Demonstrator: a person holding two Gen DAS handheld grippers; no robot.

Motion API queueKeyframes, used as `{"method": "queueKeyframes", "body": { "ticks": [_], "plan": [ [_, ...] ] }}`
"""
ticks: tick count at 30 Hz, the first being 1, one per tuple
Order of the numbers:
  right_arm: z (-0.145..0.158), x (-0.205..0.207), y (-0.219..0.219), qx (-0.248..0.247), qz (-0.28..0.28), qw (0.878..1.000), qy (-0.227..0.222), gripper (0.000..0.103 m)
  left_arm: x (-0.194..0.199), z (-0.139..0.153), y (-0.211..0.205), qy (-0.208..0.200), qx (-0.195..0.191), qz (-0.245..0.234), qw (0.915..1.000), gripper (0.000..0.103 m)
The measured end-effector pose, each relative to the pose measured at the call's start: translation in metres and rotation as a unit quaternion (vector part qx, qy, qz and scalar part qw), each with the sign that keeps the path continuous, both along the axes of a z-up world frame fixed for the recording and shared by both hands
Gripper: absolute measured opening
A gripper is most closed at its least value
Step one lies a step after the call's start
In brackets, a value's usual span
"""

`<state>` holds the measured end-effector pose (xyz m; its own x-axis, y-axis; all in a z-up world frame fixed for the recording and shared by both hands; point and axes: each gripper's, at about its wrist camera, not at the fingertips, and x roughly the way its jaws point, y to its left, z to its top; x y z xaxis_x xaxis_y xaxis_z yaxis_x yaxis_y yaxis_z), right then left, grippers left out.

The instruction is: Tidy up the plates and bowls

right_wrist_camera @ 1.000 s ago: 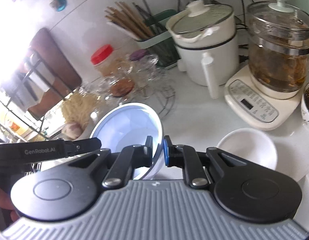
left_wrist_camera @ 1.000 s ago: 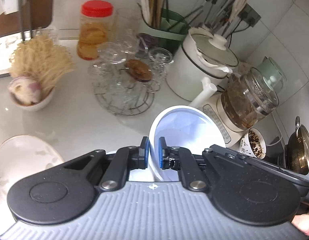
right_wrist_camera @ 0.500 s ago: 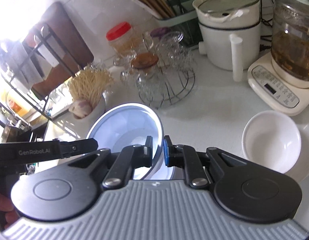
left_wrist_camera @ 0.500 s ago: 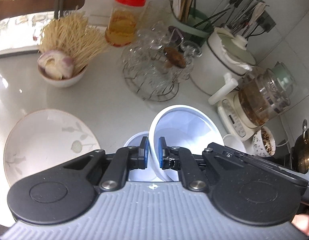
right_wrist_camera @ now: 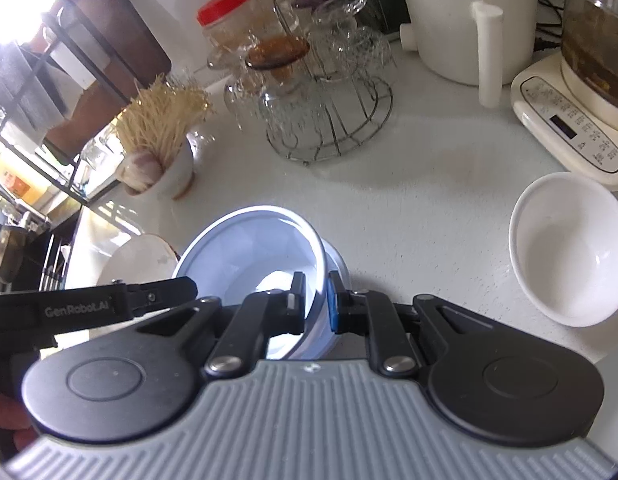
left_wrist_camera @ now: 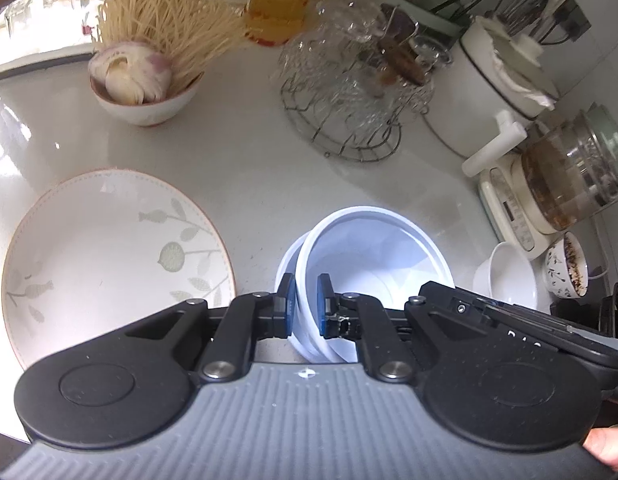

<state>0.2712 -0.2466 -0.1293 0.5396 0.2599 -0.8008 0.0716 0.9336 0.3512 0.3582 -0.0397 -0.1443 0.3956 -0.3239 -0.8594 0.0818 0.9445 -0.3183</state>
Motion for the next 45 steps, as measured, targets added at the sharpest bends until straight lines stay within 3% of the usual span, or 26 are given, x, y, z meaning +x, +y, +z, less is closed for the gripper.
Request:
{"method": "queueKeyframes", "body": {
  "ticks": [11, 13, 14, 15, 17, 24, 34, 40, 45],
  "plan": [
    [0.000, 0.006, 0.004, 0.000, 0.004, 1.000, 0.009, 0.016, 0.004, -0.002, 0.003, 0.012, -0.001, 0.007, 0.9999, 0.013],
    [0.002, 0.005, 0.005, -0.002, 0.002, 1.000, 0.008, 0.017, 0.004, 0.000, 0.006, 0.013, -0.002, 0.007, 0.9999, 0.023],
    [0.003, 0.005, 0.005, -0.006, -0.001, 1.000, 0.008, 0.022, 0.003, 0.002, 0.007, 0.009, -0.001, 0.006, 0.9999, 0.032],
    [0.004, 0.004, 0.005, -0.004, -0.005, 1.000, 0.007, 0.035, 0.002, 0.004, 0.009, 0.006, 0.000, 0.006, 1.0000, 0.035],
    [0.008, 0.001, 0.006, 0.002, -0.012, 1.000, -0.001, 0.042, 0.000, 0.011, 0.012, -0.005, -0.004, -0.001, 1.0000, 0.035],
    [0.039, -0.015, 0.017, -0.017, -0.037, 0.998, -0.047, 0.042, -0.012, 0.045, 0.022, -0.050, -0.008, -0.025, 0.9984, 0.035],
    [0.086, -0.054, 0.049, -0.044, -0.077, 0.987, -0.131, 0.042, -0.040, 0.099, 0.047, -0.128, -0.019, -0.065, 0.9895, 0.035],
    [0.094, -0.080, 0.069, -0.065, -0.097, 0.982, -0.150, 0.042, -0.063, 0.112, 0.059, -0.161, -0.011, -0.096, 0.9823, 0.038],
    [0.097, -0.091, 0.077, -0.074, -0.116, 0.979, -0.151, 0.042, -0.075, 0.112, 0.064, -0.158, -0.013, -0.124, 0.9795, 0.038]
  ]
}}
